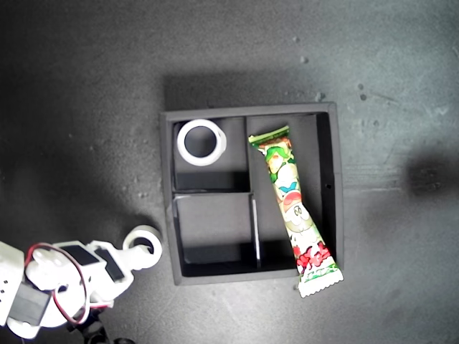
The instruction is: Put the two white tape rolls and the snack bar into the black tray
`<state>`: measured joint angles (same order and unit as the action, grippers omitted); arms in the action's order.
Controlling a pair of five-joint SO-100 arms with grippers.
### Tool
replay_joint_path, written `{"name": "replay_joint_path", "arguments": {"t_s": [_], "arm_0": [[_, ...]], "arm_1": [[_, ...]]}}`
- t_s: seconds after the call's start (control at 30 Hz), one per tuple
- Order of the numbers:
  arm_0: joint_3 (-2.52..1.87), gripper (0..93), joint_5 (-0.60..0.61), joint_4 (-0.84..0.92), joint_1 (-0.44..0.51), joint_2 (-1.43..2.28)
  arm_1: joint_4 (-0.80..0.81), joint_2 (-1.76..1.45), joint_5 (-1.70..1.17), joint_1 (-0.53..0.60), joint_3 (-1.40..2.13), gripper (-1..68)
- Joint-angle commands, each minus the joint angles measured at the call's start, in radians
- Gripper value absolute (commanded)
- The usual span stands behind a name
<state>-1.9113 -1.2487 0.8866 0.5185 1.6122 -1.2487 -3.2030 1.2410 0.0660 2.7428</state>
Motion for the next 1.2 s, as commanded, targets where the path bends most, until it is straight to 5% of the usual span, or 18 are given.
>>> {"name": "replay_joint_path", "arguments": {"t_s": [0.0,1.17], "arm_0": [[-0.003,14.4,-0.015,-0.006,-0.02,-0.017],[-0.035,14.9,-0.035,-0.006,-0.049,-0.017]], "arm_1": [[0.061,-0.011,-0.011,0.02,0.034,-0.6],[0.249,-0.011,-0.046,0.069,0.186,-0.6]]}}
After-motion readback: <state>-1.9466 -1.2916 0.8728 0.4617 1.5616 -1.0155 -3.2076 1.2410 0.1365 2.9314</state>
